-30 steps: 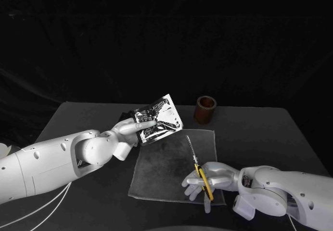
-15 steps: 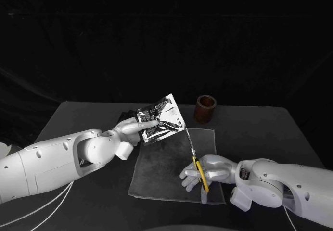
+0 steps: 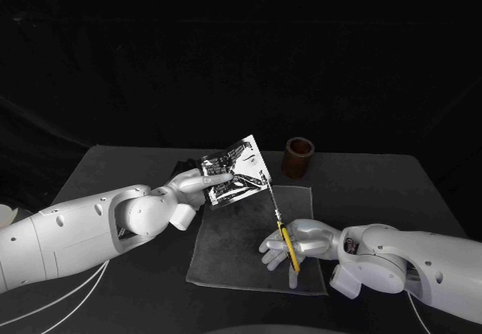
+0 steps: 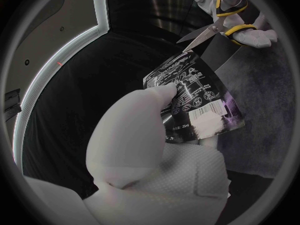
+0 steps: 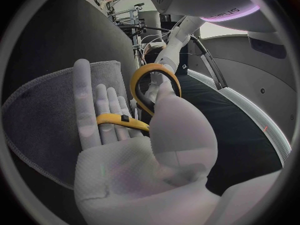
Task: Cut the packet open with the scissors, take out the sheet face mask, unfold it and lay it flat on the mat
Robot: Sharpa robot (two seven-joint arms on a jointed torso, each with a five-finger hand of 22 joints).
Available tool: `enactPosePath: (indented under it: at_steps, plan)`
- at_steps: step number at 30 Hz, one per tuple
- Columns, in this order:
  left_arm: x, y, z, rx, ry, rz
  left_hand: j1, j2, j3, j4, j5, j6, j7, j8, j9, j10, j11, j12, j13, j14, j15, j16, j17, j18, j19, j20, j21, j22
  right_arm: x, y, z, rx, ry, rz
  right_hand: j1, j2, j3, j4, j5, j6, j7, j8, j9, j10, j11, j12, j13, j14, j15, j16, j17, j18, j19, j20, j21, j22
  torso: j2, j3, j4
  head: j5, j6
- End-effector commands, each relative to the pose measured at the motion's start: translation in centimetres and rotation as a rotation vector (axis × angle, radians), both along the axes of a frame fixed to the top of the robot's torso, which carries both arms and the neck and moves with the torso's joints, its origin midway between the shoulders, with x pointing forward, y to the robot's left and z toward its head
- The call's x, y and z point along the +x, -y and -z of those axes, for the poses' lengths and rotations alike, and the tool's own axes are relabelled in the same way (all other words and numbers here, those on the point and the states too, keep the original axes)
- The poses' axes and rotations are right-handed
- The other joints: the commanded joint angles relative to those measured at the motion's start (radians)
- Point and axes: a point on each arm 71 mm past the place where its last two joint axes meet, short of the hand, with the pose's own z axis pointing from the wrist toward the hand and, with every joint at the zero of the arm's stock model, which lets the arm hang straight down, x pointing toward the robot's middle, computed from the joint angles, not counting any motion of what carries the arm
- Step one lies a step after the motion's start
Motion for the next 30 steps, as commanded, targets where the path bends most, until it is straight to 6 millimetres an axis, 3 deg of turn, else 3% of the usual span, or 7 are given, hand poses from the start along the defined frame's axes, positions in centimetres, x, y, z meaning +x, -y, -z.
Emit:
enactPosePath:
  at_steps: [1, 13, 22, 24, 27, 29, 30]
  plan:
    - [0.2, 0.0, -0.5, -0.008, 0.026, -0.002, -0.003, 0.004, 0.001, -0.007, 0.005, 0.004, 0.002, 0.003, 0.031, 0.008, -0.002, -0.005, 0.001, 0.007, 0.001, -0.007, 0.001, 0.018, 0.004, 0.001, 0.005, 0.001, -0.1, -0.1, 0.0, -0.002, -0.007, -0.033, -0.017, -0.029, -0.007, 0.001, -0.002, -0.021, 0.103, 0.009, 0.003, -0.017, 0.006, 0.002, 0.0, -0.019, 0.004, 0.0, -0.007, 0.0, -0.01, 0.001, 0.006, 0.001, 0.0, -0.0001, -0.0002, 0.001, 0.001]
    - [1.7, -1.2, -2.1, 0.009, 0.077, -0.047, -0.004, 0.004, 0.003, -0.01, 0.005, 0.004, 0.003, 0.003, 0.032, 0.008, -0.001, -0.005, 0.001, 0.007, 0.001, -0.007, 0.002, 0.018, 0.004, 0.001, 0.006, 0.001, -0.4, -0.3, -0.1, 0.009, -0.014, -0.06, -0.027, -0.104, -0.048, 0.005, 0.004, -0.149, 0.116, 0.053, 0.022, -0.151, 0.029, -0.015, -0.002, -0.134, 0.031, -0.004, -0.049, -0.011, -0.044, 0.014, 0.016, 0.004, 0.0, 0.0011, -0.0008, 0.007, 0.0]
    - [1.8, -0.9, -2.6, 0.005, 0.085, -0.032, -0.005, 0.004, 0.003, -0.011, 0.005, 0.004, 0.003, 0.003, 0.032, 0.008, -0.001, -0.005, 0.001, 0.008, 0.001, -0.007, 0.002, 0.018, 0.004, 0.0, 0.006, 0.001, -0.4, -0.5, -0.2, 0.029, -0.016, -0.062, -0.019, -0.11, -0.052, 0.005, 0.005, -0.24, 0.117, 0.103, 0.055, -0.187, 0.032, 0.007, 0.005, -0.146, 0.033, 0.009, -0.059, -0.012, -0.056, 0.016, 0.026, 0.007, 0.0, 0.0011, -0.0009, 0.005, -0.001]
    - [1.7, -0.9, -2.7, 0.005, 0.085, -0.029, -0.005, 0.004, 0.004, -0.012, 0.005, 0.004, 0.004, 0.003, 0.033, 0.008, -0.001, -0.005, 0.001, 0.008, 0.0, -0.008, 0.003, 0.018, 0.004, 0.0, 0.006, 0.001, -0.3, -0.5, -0.3, 0.04, -0.014, -0.045, 0.003, -0.078, -0.029, 0.003, 0.002, -0.22, 0.115, 0.134, 0.069, -0.15, 0.024, 0.032, 0.012, -0.1, 0.022, 0.035, -0.051, -0.007, -0.045, 0.011, 0.035, 0.011, 0.0, 0.0012, -0.0005, 0.005, -0.002]
    - [1.7, -0.8, -2.7, 0.006, 0.085, -0.027, -0.005, 0.004, 0.004, -0.012, 0.005, 0.004, 0.004, 0.003, 0.033, 0.008, -0.001, -0.005, 0.001, 0.008, 0.0, -0.008, 0.003, 0.018, 0.004, 0.0, 0.006, 0.001, 0.1, -0.3, -0.4, 0.072, -0.003, 0.013, 0.098, 0.017, 0.042, -0.02, 0.0, -0.126, 0.095, 0.217, 0.09, -0.028, -0.005, 0.096, 0.025, 0.006, -0.009, 0.091, -0.038, 0.011, -0.018, 0.0, 0.061, 0.021, 0.0, 0.0014, -0.0003, 0.002, -0.001]
    - [1.6, -0.8, -2.7, 0.006, 0.084, -0.026, -0.006, 0.004, 0.005, -0.013, 0.005, 0.005, 0.004, 0.003, 0.033, 0.008, -0.001, -0.005, 0.001, 0.008, 0.001, -0.008, 0.003, 0.018, 0.004, 0.0, 0.006, 0.001, 0.5, 0.0, -0.6, 0.101, 0.009, 0.071, 0.251, 0.085, 0.109, -0.098, 0.013, 0.034, 0.024, 0.28, 0.086, 0.163, -0.077, 0.176, 0.046, 0.181, -0.07, 0.179, -0.007, 0.039, -0.017, -0.024, 0.064, 0.022, 0.0, 0.0012, -0.0003, 0.001, 0.0]
    - [1.6, -0.8, -2.7, 0.006, 0.084, -0.026, -0.006, 0.004, 0.005, -0.013, 0.005, 0.005, 0.004, 0.003, 0.033, 0.008, -0.001, -0.005, 0.001, 0.008, 0.001, -0.008, 0.003, 0.018, 0.004, 0.0, 0.006, 0.001, 0.7, 0.1, -0.6, 0.109, 0.012, 0.087, 0.3, 0.107, 0.139, -0.125, 0.002, 0.107, -0.009, 0.271, 0.055, 0.237, -0.109, 0.179, 0.043, 0.233, -0.099, 0.199, 0.005, 0.045, -0.006, -0.045, 0.071, 0.024, -0.001, 0.001, -0.0004, 0.001, 0.0]
